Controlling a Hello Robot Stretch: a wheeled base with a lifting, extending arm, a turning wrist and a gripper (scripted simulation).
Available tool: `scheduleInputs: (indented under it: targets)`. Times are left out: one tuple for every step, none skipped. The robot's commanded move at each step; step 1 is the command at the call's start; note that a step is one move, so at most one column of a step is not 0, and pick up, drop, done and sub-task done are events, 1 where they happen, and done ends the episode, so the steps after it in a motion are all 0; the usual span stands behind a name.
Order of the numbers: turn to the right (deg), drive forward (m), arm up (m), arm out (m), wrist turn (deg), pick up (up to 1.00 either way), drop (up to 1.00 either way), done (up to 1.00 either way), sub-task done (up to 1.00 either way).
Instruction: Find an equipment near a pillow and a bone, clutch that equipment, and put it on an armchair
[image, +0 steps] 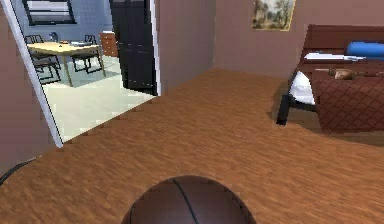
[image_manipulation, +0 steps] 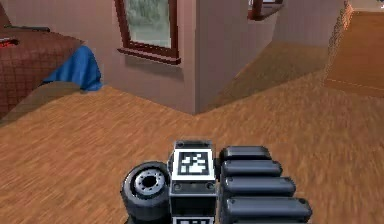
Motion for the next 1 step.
scheduleInputs:
  targets:
    - [-3.0, 0.00, 0.00, 0.00, 0.0, 0.00, 0.00, 0.00, 0.00]
